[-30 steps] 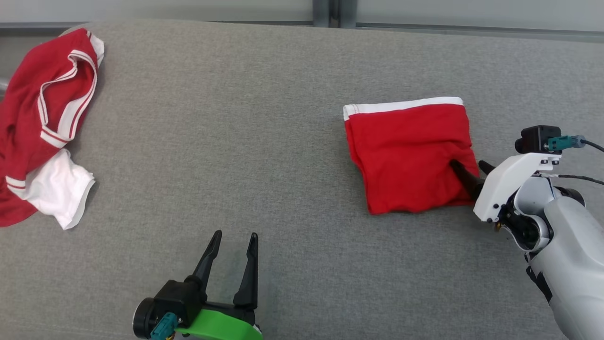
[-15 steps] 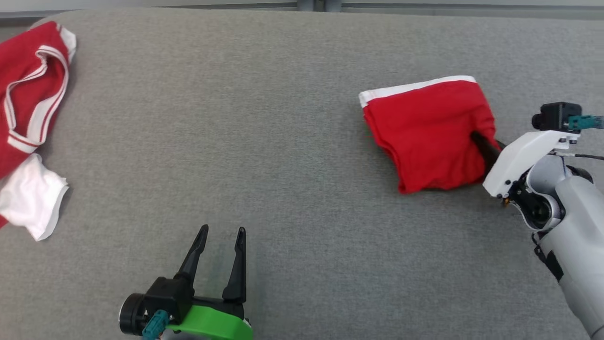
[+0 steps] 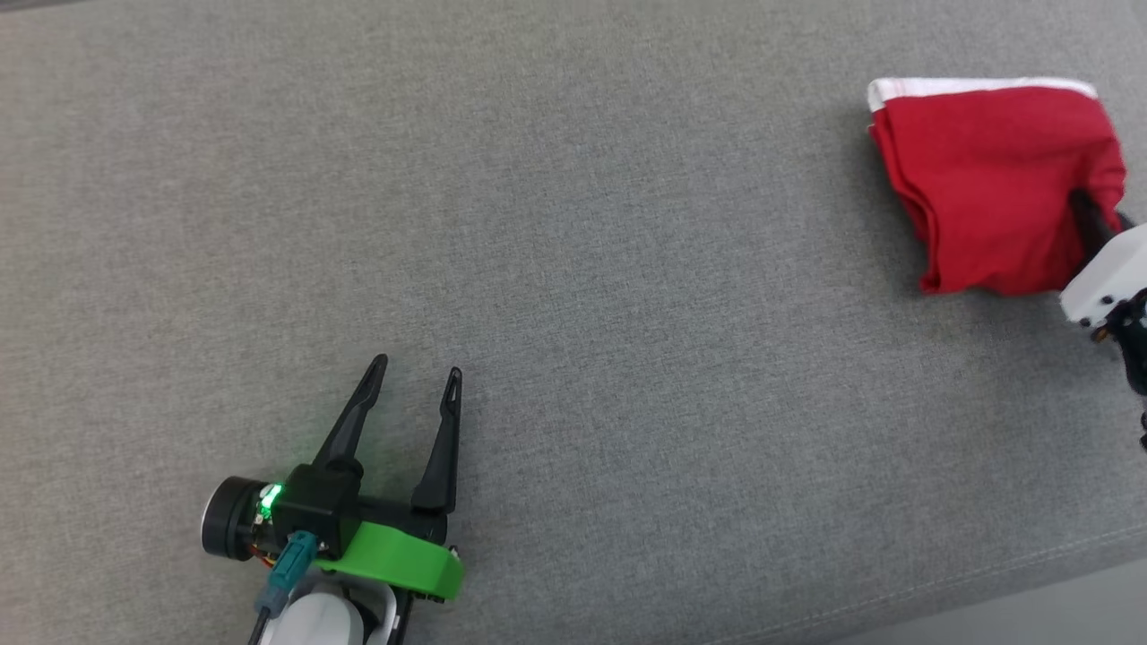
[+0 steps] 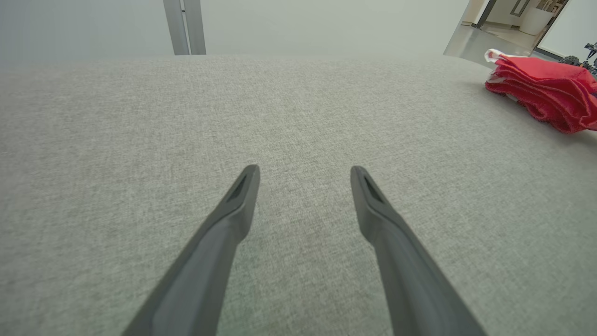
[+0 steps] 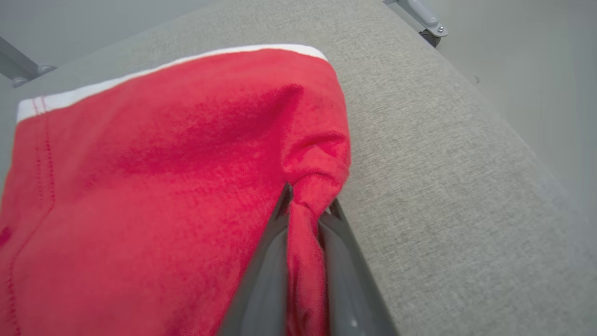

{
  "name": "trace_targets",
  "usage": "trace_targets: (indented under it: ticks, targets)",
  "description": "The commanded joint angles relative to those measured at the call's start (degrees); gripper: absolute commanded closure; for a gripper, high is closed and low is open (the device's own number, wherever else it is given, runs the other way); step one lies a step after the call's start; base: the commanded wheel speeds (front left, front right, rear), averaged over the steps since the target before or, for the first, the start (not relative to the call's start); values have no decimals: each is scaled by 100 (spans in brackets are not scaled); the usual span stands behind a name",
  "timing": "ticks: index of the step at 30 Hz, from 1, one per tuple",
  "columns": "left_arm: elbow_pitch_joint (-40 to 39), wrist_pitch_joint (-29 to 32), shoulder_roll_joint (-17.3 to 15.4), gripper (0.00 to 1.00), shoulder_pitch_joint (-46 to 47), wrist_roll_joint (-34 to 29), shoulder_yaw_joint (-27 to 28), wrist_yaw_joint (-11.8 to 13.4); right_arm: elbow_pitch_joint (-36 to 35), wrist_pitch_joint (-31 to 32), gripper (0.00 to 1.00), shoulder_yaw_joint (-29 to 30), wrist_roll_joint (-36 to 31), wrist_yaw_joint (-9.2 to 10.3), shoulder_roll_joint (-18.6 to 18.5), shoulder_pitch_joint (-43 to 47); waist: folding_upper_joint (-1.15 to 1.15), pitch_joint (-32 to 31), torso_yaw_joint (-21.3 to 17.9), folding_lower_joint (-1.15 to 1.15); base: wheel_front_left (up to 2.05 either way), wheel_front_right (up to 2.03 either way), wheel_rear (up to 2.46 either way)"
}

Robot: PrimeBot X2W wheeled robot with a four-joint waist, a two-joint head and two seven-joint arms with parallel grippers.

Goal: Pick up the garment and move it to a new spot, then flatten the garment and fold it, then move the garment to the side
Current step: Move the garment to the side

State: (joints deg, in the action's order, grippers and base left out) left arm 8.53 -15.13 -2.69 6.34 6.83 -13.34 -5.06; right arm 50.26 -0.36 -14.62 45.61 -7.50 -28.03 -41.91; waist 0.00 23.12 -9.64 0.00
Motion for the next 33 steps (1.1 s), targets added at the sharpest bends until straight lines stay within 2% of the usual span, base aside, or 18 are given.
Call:
trace_targets:
  ticks: [1,9,11,14,15,16,17,26,30,33]
  targets:
    - [-28,-1,-41,0,70,-55,52,-32,115,-87,100,31,-98,2,-86,-235,0,719,-321,0,0,0,0]
    - [-74,20,-41,0,-281,-62,130,-26,1048,-412,100,25,-998,2,-820,-1281,0,854,166,0,0,0,0]
    - [-84,27,-53,0,-355,-18,110,-3,1255,-477,100,-15,-1216,2,-905,-1479,0,848,270,0,0,0,0]
    - [-128,27,-63,0,-379,54,74,52,1565,-598,94,-43,-1508,2,-972,-1727,0,862,365,0,0,0,0]
    - [-140,27,-63,0,-369,75,59,66,1654,-629,81,-52,-1601,2,-1000,-1778,0,866,379,0,0,0,0]
    - [-158,27,-62,0,-349,116,41,90,1768,-698,14,-57,-1715,2,-1032,-1857,0,873,391,0,0,0,0]
    - [-168,27,-61,0,-333,128,32,109,1863,-731,0,-41,-1763,2,-1042,-1907,0,879,393,0,0,0,0]
    - [-152,31,-58,0,-336,278,116,201,2159,-1168,0,-145,-2364,2,-981,-2086,0,614,119,0,0,0,0]
    - [-172,17,-53,0,-365,385,204,221,1879,-1408,0,-177,-2438,3,-846,-1847,0,220,-3,0,0,0,0]
    - [-185,5,-41,0,-471,504,231,232,1392,-1487,0,-117,-2359,3,-747,-1449,0,-223,1,0,0,0,0]
